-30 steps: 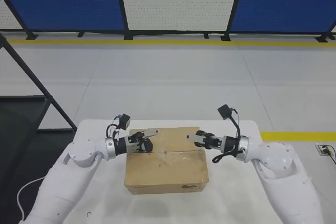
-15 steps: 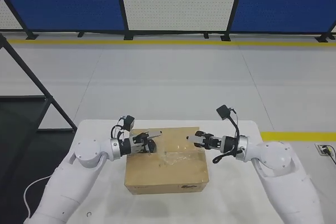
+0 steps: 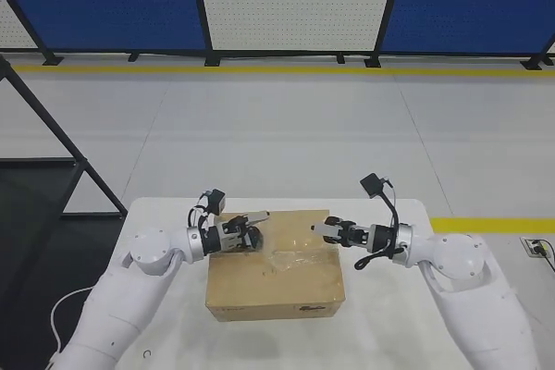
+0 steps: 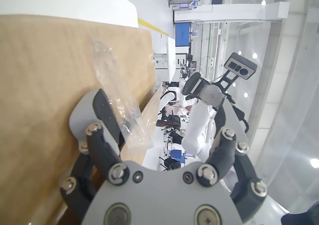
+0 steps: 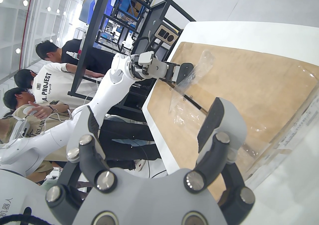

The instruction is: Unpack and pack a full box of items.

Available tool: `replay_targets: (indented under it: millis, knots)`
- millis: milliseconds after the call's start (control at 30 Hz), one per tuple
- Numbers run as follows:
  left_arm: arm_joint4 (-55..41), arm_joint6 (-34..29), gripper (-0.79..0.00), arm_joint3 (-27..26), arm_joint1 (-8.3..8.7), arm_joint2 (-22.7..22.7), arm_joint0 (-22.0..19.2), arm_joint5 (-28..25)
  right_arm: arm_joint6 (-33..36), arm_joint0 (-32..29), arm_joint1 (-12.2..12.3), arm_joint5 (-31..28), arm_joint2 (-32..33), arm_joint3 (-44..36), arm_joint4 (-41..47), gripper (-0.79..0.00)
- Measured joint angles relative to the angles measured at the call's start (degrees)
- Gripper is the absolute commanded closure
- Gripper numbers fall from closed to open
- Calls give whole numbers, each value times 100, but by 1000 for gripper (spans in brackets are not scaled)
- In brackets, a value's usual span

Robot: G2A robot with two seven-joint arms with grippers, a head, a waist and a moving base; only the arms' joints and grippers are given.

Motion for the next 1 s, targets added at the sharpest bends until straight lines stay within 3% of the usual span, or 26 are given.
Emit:
replay_targets:
  millis: [167,233,367,500,800,1000]
  knots:
    - [-77,-47,-283,153,-54,13,-46,-150,10,33,19,-15,-49,36,36,-785]
    - [-96,-69,-243,206,-73,17,-64,-198,7,48,27,-21,-67,51,45,-785]
    - [-107,-88,-89,299,-105,22,-97,-253,2,63,41,-22,-97,69,81,-785]
    - [-115,-120,-34,376,-135,26,-129,-286,-14,69,57,-23,-119,71,98,-785]
    - [-84,-136,-3,499,-192,21,-183,-333,37,67,88,-84,-178,35,261,-785]
    - [-243,-355,0,410,-193,-101,-89,-784,339,115,104,-32,-194,317,729,-785]
